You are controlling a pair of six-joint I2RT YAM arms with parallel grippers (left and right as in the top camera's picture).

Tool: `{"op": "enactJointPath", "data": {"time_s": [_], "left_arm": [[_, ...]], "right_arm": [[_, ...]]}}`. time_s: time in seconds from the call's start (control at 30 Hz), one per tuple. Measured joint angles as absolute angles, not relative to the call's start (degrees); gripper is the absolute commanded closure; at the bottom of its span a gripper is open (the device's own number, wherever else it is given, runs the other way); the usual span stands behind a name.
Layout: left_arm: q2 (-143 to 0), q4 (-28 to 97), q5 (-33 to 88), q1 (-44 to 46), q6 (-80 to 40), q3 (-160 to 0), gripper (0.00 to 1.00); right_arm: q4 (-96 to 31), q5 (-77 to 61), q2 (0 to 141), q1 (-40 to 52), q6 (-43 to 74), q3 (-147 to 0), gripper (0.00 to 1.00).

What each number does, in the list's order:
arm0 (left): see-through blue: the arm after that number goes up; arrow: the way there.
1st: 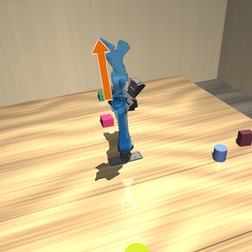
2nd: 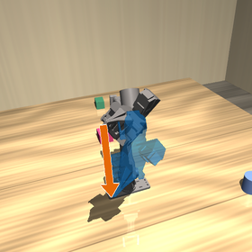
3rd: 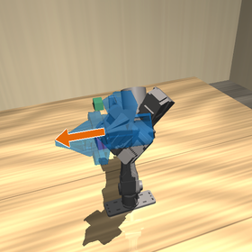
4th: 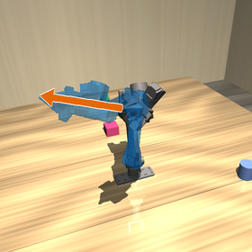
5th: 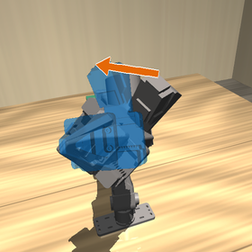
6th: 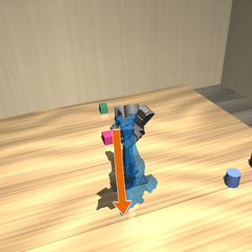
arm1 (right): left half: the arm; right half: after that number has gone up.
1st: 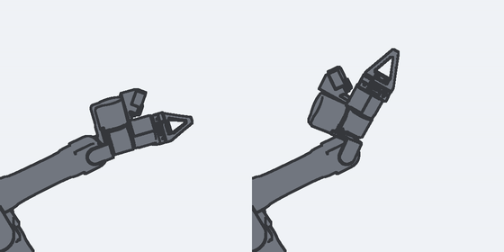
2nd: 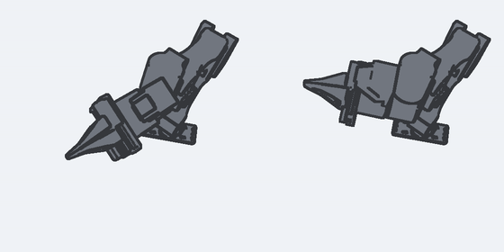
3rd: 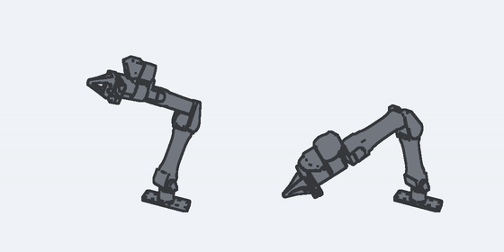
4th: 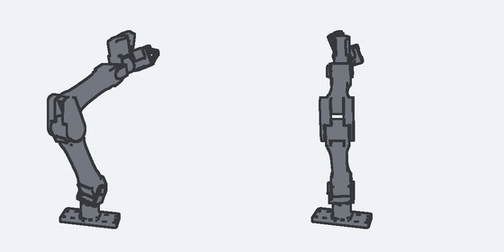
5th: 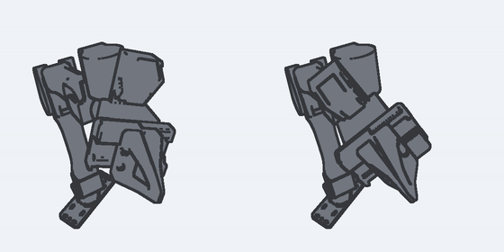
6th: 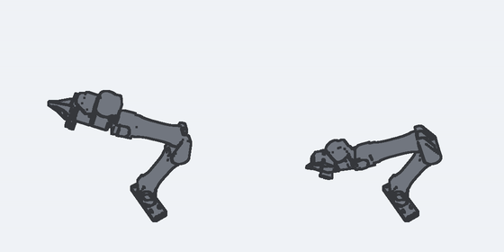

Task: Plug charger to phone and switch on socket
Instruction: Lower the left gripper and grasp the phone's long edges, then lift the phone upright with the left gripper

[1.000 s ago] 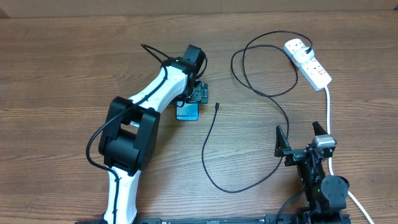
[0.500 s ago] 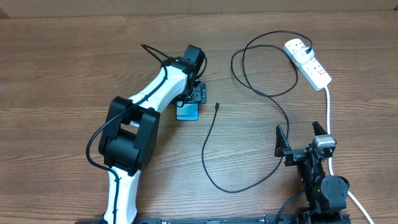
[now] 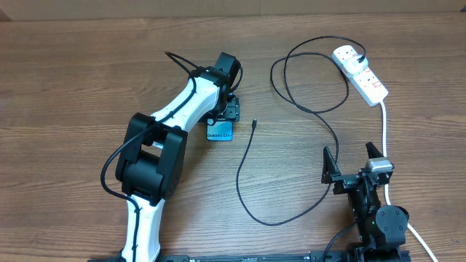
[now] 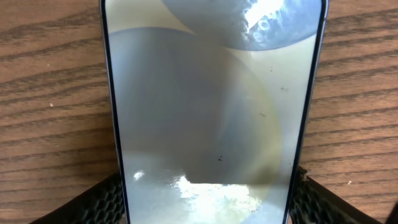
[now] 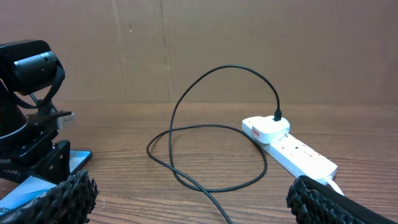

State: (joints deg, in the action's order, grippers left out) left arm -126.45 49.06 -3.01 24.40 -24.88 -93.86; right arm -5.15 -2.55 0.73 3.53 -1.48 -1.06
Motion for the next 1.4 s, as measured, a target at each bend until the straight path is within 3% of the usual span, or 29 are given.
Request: {"op": "enactJointPath", "data": {"time_s": [0.47, 0.83, 1.17, 1.4], "left_arm": [[-127.5, 53.4, -3.0, 24.4, -24.9, -96.4, 0.29], [-130.0, 66.2, 0.0, 23.6, -24.9, -104.0, 0.3], [-130.2, 76.0, 13.9, 20.3, -24.9, -113.6, 0.29], [-130.2, 76.6, 34.1, 16.1, -23.1, -114.7, 0.29]], "right_arm": [[-5.2, -2.5, 0.7, 3.5, -1.5, -1.1, 0.0], [-5.2, -2.6, 0.7, 3.5, -1.5, -1.1, 0.0], [-5.1, -2.5, 0.7, 3.5, -1.5, -1.1, 0.0], [-5.1, -2.5, 0.7, 3.5, -1.5, -1.1, 0.0]]}}
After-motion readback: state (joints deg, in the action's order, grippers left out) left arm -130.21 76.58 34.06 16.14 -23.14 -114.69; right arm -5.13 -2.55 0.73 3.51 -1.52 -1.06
